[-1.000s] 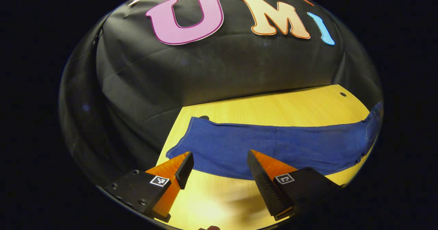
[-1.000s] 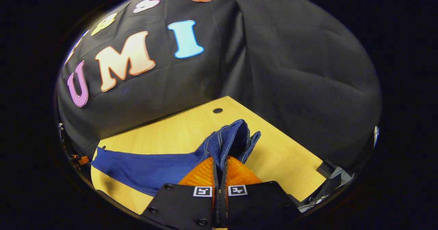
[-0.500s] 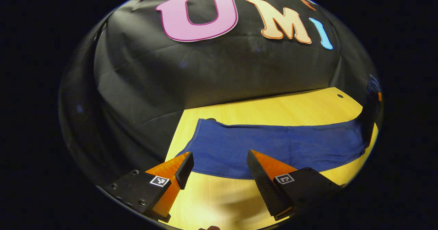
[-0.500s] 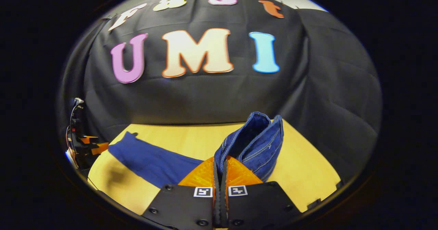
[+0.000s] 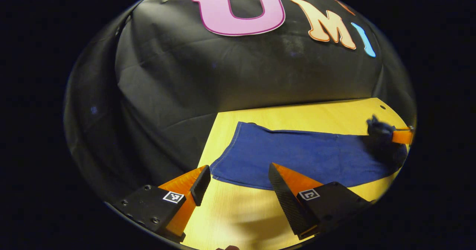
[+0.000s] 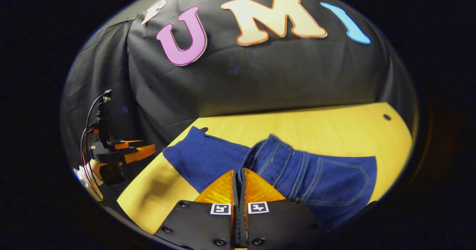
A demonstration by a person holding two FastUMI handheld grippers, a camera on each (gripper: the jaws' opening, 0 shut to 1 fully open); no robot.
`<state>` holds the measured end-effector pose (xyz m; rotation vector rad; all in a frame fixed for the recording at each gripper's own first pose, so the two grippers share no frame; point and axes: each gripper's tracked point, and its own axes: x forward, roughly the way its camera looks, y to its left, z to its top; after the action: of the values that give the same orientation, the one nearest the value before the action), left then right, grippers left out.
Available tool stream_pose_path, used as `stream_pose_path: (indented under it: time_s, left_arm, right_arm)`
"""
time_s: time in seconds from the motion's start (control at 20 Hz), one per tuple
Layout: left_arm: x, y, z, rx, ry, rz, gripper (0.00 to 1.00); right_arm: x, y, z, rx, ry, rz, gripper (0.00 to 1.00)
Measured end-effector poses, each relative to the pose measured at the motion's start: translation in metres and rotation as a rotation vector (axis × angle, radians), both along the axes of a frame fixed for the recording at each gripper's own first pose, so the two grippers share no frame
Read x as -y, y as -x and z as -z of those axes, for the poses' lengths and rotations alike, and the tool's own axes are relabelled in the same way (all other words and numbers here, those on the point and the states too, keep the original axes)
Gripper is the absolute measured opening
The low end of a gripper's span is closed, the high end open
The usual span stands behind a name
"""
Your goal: Grasp the waist and the cuffs of the jeans and fold them to make the two legs overlap; first hold the waist and fold one-third of the jeans toward the cuffs, then hold the cuffs and fold the remaining one-third in the same direction to finish folding.
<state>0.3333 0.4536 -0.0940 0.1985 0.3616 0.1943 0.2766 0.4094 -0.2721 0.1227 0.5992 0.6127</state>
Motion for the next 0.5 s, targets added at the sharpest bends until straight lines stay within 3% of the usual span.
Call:
stream_pose_path:
  time_s: [0.2,0.4,0.5]
  left_arm:
    - [-0.018,-0.015,-0.002,0.016,0.035,-0.018,0.95]
    - [-0.042,-0.041,0.012,-0.019,0.059,-0.01,0.95]
    - [-0.051,-0.054,0.029,-0.063,0.061,0.002,0.95]
  right_arm:
    - [-0.011,0.005,0.036,-0.095,-0.004,-0.016,0.02]
    - [-0.021,0.009,0.018,-0.036,-0.056,-0.056,0.06]
    - [-0.018,0.009,0.001,-0.028,-0.074,-0.051,0.67]
